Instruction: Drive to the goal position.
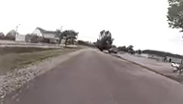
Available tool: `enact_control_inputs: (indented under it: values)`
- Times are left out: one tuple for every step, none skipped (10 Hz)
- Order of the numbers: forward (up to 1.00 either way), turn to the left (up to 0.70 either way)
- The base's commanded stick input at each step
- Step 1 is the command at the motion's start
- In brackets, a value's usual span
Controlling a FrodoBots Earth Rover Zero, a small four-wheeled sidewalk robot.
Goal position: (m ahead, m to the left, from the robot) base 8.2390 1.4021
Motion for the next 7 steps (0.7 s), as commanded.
enact_control_inputs:
  values:
    - [0.7,0.0]
    - [0.7,0.0]
    - [0.7,0.0]
    - [0.7,0.0]
    - [0.7,0.0]
    - [0.7,0.0]
    - [0.7,0.0]
